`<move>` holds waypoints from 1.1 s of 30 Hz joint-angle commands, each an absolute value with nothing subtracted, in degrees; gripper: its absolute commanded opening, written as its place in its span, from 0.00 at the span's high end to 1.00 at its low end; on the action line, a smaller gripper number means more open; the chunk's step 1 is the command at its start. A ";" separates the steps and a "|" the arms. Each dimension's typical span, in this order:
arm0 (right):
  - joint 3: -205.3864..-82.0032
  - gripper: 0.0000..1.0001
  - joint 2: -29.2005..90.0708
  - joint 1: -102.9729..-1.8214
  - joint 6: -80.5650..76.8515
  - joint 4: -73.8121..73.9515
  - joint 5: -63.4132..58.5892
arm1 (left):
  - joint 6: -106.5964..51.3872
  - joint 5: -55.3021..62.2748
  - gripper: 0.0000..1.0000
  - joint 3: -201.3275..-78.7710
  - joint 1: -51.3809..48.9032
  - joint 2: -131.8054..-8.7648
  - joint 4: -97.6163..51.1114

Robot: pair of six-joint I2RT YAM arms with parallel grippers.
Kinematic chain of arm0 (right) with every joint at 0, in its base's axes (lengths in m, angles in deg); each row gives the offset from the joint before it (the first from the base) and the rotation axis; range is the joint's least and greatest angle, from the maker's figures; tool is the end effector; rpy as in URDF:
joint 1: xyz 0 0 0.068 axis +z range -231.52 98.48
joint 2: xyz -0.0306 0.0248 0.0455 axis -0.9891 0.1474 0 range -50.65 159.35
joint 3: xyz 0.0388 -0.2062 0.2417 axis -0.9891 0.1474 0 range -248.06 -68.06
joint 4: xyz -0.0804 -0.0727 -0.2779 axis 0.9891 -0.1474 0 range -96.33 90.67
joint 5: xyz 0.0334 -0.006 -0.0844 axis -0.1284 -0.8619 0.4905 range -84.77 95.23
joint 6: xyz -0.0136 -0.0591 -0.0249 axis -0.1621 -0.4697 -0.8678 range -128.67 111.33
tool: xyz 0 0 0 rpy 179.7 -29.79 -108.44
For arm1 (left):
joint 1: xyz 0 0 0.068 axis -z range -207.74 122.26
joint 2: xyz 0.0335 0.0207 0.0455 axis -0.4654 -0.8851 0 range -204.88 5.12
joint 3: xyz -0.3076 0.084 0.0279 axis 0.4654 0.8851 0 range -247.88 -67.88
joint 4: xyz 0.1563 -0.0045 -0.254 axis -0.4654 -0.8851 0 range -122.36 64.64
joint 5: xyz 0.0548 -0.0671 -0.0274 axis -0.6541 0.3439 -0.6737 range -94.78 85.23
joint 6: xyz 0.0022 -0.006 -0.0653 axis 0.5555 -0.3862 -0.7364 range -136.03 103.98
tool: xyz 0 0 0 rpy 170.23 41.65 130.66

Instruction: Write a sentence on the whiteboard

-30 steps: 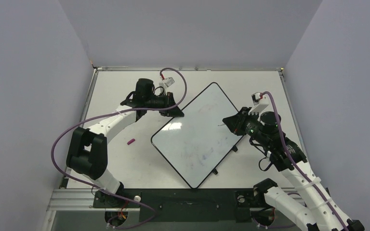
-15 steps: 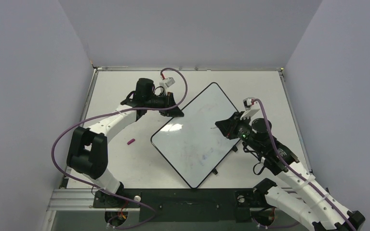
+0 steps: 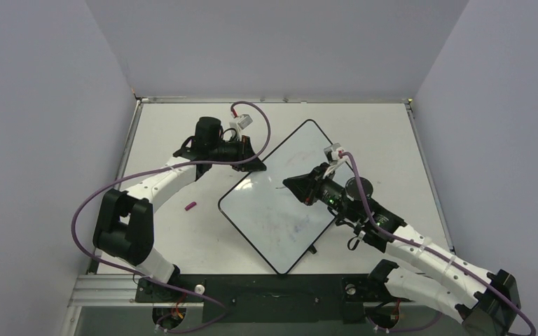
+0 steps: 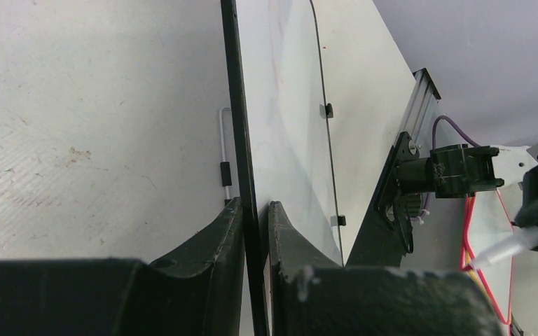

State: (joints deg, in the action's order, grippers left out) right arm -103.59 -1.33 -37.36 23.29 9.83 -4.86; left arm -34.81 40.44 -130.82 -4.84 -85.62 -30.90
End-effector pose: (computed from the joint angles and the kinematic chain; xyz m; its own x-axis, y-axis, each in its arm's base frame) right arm 0.1592 0.1673 0.3311 -0.4784 0.2619 -0.8382 -0.6576 0.5257 0.5396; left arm 0.3500 -0.1876 0.2861 -0.7435 0.0677 -0.6653 0.6136 0.4647 -0.6384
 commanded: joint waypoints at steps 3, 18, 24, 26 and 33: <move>-105.39 1.00 3.53 -32.17 19.53 22.74 -4.99 | -28.88 36.92 1.00 -129.51 -4.67 -84.26 -29.03; -106.30 1.00 13.15 -27.13 16.89 31.86 -5.11 | -28.73 35.53 1.00 -128.77 -4.62 -83.71 -29.29; -107.93 1.00 14.76 -26.13 16.03 30.70 -3.51 | -28.88 35.41 1.00 -129.45 -4.51 -83.87 -29.07; -108.66 1.00 15.57 -25.69 15.71 30.38 -3.00 | -28.79 35.32 1.00 -130.05 -4.43 -84.13 -29.59; -110.17 1.00 20.69 -23.67 15.31 31.42 -3.14 | -29.00 34.78 1.00 -129.09 -4.20 -83.36 -29.29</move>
